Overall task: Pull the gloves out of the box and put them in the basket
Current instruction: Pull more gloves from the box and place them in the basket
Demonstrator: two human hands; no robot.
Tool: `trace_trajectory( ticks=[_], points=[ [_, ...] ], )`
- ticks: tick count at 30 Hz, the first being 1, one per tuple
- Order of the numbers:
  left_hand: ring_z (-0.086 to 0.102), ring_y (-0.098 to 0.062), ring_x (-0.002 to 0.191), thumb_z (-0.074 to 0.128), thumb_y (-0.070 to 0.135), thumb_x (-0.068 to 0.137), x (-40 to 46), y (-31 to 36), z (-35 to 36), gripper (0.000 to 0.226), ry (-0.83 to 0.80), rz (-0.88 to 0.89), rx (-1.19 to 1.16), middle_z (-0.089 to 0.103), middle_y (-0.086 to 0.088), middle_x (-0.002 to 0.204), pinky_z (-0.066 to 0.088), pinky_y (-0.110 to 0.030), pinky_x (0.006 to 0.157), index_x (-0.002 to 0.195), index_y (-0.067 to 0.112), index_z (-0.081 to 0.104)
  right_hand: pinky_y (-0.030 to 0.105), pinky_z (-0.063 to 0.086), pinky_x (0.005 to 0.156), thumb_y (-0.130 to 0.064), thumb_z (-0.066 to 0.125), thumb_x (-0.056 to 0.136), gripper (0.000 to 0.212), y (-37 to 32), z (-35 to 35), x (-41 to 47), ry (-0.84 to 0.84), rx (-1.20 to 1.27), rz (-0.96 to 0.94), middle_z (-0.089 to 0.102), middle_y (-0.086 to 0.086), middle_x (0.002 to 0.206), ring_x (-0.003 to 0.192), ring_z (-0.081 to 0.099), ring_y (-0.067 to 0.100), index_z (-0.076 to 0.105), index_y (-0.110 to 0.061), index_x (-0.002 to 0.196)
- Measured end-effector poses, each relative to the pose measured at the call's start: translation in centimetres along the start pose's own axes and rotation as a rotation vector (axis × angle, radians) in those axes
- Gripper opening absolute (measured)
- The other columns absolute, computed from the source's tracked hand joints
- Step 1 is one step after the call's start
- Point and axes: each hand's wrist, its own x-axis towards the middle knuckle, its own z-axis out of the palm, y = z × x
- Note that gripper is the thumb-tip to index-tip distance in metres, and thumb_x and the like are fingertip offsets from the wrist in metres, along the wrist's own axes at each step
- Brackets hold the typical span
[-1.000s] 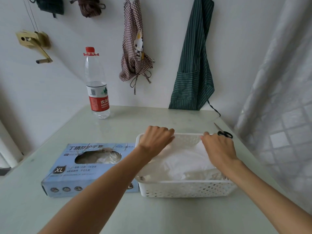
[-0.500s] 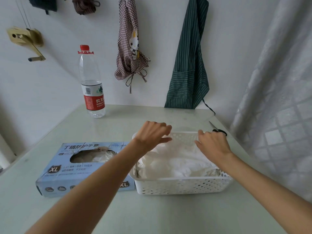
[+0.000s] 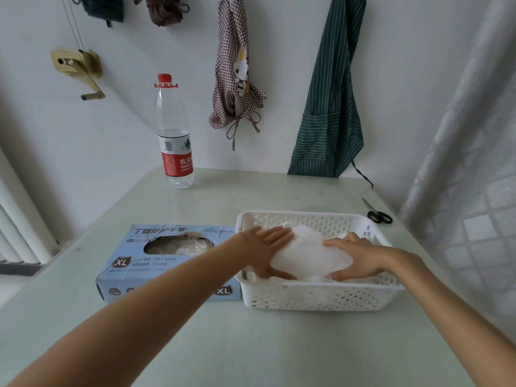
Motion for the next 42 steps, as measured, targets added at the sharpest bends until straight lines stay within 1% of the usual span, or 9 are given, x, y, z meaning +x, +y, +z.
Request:
trace_trajectory(
  ticks=[3, 10, 14, 16, 22, 27, 31, 36, 42],
  points=[
    [-0.012, -0.013, 0.145, 0.036, 0.063, 0.091, 0.3, -0.1, 0.6, 0.091, -0.007, -0.008, 0.075, -0.019, 0.001, 0.157, 0.002, -0.04, 0.119, 0.148, 0.017, -0.018, 0.042, 0.026, 0.111, -0.056, 0.065, 0.08, 0.086, -0.6, 0.5, 0.2, 0.04, -0.008, -0.002, 0.018, 0.005, 0.148, 0.138, 0.02, 0.028, 0.014, -0.039, 0.148],
    [-0.004, -0.017, 0.147, 0.046, 0.065, 0.086, -3.6, -0.7, -4.6, 0.092, -0.139, -0.083, -0.332, -0.006, 0.006, 0.159, 0.006, -0.048, 0.118, 0.151, 0.024, -0.006, 0.034, 0.04, 0.105, -0.048, 0.079, 0.069, 0.087, 0.6, -1.5, -2.8, 0.155, 0.191, -0.037, 0.021, -0.002, 0.146, 0.135, 0.028, 0.018, 0.033, -0.035, 0.142],
    [0.046, -0.014, 0.126, 0.064, 0.049, 0.083, -6.2, -2.0, -4.4, 0.051, 0.093, -0.149, -0.36, 0.051, 0.01, 0.136, 0.028, -0.032, 0.103, 0.129, 0.031, 0.053, 0.022, 0.04, 0.086, -0.045, 0.082, 0.066, 0.055, -0.2, -0.5, -3.8, 0.311, 0.331, -0.102, 0.041, -0.01, 0.119, 0.11, 0.045, 0.007, 0.055, -0.037, 0.113],
    [0.052, -0.009, 0.112, 0.069, 0.044, 0.08, -6.7, -1.9, -3.5, 0.031, 0.253, -0.162, -0.302, 0.062, 0.014, 0.117, 0.029, -0.028, 0.096, 0.108, 0.032, 0.066, 0.018, 0.04, 0.076, -0.047, 0.08, 0.069, 0.044, -1.1, 0.4, -3.7, 0.25, 0.331, -0.114, 0.045, -0.012, 0.107, 0.094, 0.048, 0.002, 0.057, -0.037, 0.105],
    [0.041, -0.009, 0.126, 0.059, 0.038, 0.09, -8.4, -3.1, -2.0, 0.02, 0.454, -0.126, -0.396, 0.054, 0.011, 0.132, 0.031, -0.028, 0.103, 0.106, 0.032, 0.07, 0.014, 0.043, 0.071, -0.044, 0.08, 0.069, 0.037, -2.2, 0.0, -4.1, 0.164, 0.367, -0.081, 0.055, -0.01, 0.104, 0.087, 0.054, 0.004, 0.062, -0.037, 0.1],
    [0.049, -0.007, 0.122, 0.058, 0.036, 0.09, -13.6, -8.7, -0.7, 0.024, 0.516, -0.265, -0.643, 0.054, 0.011, 0.134, 0.033, -0.028, 0.107, 0.113, 0.033, 0.064, 0.016, 0.039, 0.066, -0.03, 0.081, 0.07, 0.033, -6.1, -2.2, -5.6, 0.335, 0.289, -0.175, 0.053, -0.016, 0.097, 0.076, 0.048, 0.001, 0.062, -0.038, 0.096],
    [0.041, -0.014, 0.131, 0.059, 0.045, 0.085, -17.1, -12.9, 1.7, 0.048, 0.3, -0.466, -0.653, 0.045, 0.007, 0.143, 0.03, -0.035, 0.112, 0.13, 0.031, 0.051, 0.021, 0.043, 0.069, -0.024, 0.071, 0.081, 0.02, -11.9, -3.1, -5.1, 0.414, 0.232, -0.356, 0.055, -0.018, 0.091, 0.073, 0.049, 0.004, 0.064, -0.038, 0.094],
    [0.003, -0.016, 0.146, 0.036, 0.101, 0.026, -18.7, -13.7, 4.0, 0.145, -0.056, -0.523, -0.64, 0.003, 0.008, 0.159, 0.01, -0.045, 0.117, 0.15, 0.032, 0.008, 0.022, 0.035, 0.066, -0.028, 0.059, 0.091, 0.013, -19.0, -2.5, -1.8, 0.534, 0.09, -0.461, 0.061, -0.013, 0.093, 0.079, 0.051, 0.005, 0.067, -0.033, 0.1],
    [-0.001, -0.013, 0.145, 0.027, 0.103, 0.01, -18.2, -14.6, 5.6, 0.158, -0.014, -0.485, -0.642, 0.006, 0.011, 0.158, 0.012, -0.045, 0.118, 0.151, 0.033, 0.008, 0.028, 0.045, 0.073, -0.025, 0.063, 0.088, 0.016, -24.2, -0.9, 2.2, 0.591, -0.131, -0.465, 0.07, -0.001, 0.097, 0.089, 0.063, 0.02, 0.074, -0.024, 0.1]
  ],
)
